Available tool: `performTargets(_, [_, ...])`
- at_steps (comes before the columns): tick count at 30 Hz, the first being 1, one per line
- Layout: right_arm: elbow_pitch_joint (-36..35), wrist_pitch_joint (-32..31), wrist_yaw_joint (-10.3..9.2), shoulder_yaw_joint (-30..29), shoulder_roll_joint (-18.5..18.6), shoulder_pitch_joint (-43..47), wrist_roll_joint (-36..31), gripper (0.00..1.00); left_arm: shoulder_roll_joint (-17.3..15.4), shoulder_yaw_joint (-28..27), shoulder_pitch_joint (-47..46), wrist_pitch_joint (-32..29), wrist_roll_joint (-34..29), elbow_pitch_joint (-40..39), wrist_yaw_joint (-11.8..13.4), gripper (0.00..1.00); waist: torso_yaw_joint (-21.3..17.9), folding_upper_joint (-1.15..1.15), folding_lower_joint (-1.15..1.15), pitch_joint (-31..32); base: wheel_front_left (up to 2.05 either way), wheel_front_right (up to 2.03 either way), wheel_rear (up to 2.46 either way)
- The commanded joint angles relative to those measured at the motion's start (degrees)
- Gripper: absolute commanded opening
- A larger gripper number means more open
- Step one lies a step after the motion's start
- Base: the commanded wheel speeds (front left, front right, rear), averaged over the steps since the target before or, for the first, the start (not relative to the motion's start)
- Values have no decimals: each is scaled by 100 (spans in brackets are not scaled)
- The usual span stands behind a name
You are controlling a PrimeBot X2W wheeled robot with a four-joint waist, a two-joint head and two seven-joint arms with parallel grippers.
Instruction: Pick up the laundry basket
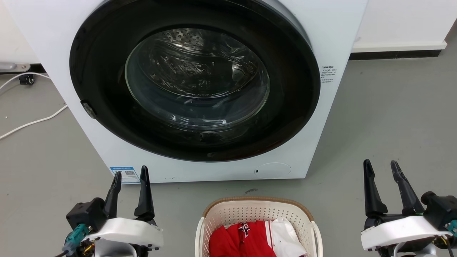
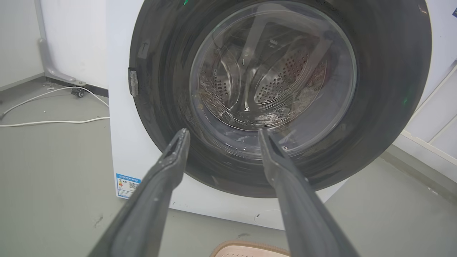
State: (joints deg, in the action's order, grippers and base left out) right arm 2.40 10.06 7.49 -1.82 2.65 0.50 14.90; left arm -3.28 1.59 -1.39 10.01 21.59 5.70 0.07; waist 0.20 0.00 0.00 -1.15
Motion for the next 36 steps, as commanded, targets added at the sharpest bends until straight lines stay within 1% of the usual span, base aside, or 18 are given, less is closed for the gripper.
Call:
performTargets(1, [-76,48,1,-8,27,26,-138,100,-33,19,27,54,-150,-56,26,100,4,0,0,-3,0,0,0])
performTargets(19, [-148,272,0,8,31,93,-1012,100,-29,97,106,278,-1071,-67,109,100,15,0,0,-23,0,0,0])
performTargets(36, [-230,446,-1,8,34,188,-1630,100,-8,143,179,452,-1783,-60,164,100,50,0,0,-11,0,0,0])
